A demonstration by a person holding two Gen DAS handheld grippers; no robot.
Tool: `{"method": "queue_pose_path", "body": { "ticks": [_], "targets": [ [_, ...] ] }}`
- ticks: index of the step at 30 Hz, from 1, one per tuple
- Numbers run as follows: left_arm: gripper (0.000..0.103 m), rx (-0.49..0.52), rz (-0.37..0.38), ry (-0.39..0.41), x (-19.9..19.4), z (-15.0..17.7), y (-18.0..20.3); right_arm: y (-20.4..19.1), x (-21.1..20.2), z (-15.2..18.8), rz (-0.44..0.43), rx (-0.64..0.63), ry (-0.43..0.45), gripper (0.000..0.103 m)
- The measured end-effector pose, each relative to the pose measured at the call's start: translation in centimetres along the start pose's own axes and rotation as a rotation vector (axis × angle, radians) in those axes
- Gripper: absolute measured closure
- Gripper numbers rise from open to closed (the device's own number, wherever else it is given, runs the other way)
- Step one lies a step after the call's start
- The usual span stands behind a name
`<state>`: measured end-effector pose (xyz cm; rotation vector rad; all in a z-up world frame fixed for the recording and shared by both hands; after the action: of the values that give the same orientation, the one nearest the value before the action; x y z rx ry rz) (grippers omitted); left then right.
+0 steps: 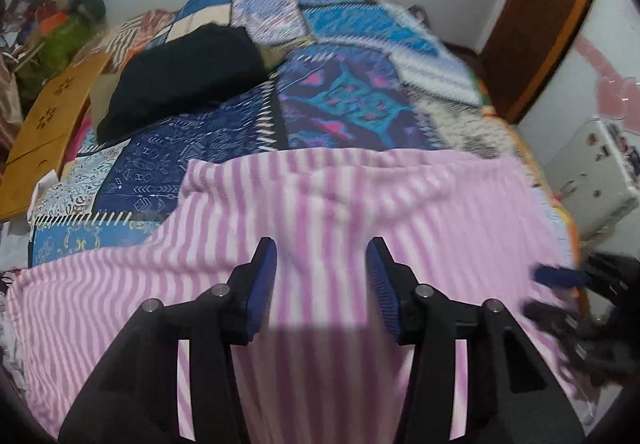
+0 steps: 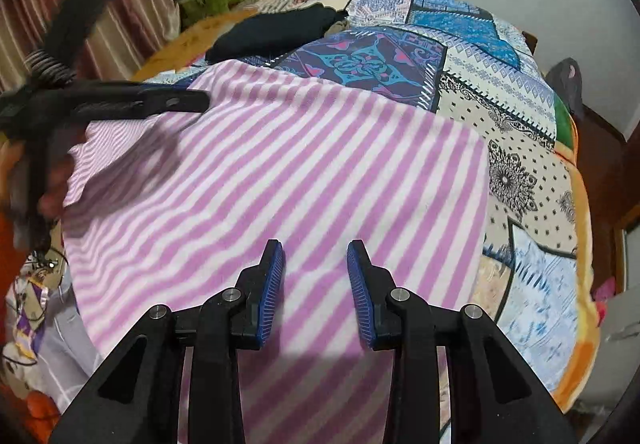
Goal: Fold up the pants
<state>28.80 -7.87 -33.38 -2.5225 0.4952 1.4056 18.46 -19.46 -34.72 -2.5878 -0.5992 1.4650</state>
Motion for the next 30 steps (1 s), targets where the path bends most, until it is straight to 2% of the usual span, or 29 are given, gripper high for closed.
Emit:
{"method": "queue_pose_path", "body": {
  "ticks": [2, 6, 10, 14, 17, 19, 22, 24, 26, 30],
  "targets": [
    [0.053, -0.02, -0.008, -0.039, 1.6, 0.1, -1.1, 0.1, -0.5, 0.6, -0.002, -0.005, 0.005, 0.072],
    [0.047, -0.109, 0.066, -0.058, 3.2, 0.6, -3.0, 0.7, -1.6, 2.2, -0.005, 0.008, -0.005, 0.072],
    [0.04, -0.1, 0.007, -0.047, 3.0, 0.6, -4.1, 1.8, -2.7, 4.0, 0.023, -0.002, -0.016, 0.072],
    [0.04, -0.087, -0.067, -0.037, 1.3, 1.0, -5.5, 2.7, -3.7, 5.3, 0.055, 0.01, -0.046, 0.071],
    [0.042, -0.089, -0.23, -0.023, -1.7, 1.6, -8.8, 3.0, -4.6, 5.4, 0.1, -0.005, -0.062, 0.071],
    [0.042, -0.114, -0.24, 0.007, -4.1, 2.3, -10.5, 2.9, -5.3, 4.7, 0.114, -0.008, -0.048, 0.071],
    [0.042, -0.152, -0.257, 0.061, -8.3, 4.0, -12.9, 1.9, -6.4, 3.1, 0.088, 0.0, -0.004, 0.071],
    [0.037, -0.174, -0.282, 0.09, -11.1, 5.7, -14.3, 0.6, -6.9, 1.5, 0.06, -0.005, 0.034, 0.07],
    [0.027, -0.204, -0.293, 0.117, -13.4, 7.6, -15.4, -1.0, -7.0, 0.2, 0.041, -0.028, 0.066, 0.068],
    [0.019, -0.282, -0.286, 0.15, -17.0, 12.5, -16.8, -4.8, -6.4, -2.1, -0.015, -0.084, 0.114, 0.067]
  ]
}}
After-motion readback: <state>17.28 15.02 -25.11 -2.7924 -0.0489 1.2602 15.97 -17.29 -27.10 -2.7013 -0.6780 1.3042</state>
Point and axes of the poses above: each gripper's, at about its wrist camera, not at the fingertips, and x roughly the way its jaws point, y to its right, z to its underside, the point moved 7 cm from there along x, roughly the way its jaws point, and after that the axes turned 13 degrees about x, right-handed, at the moved point
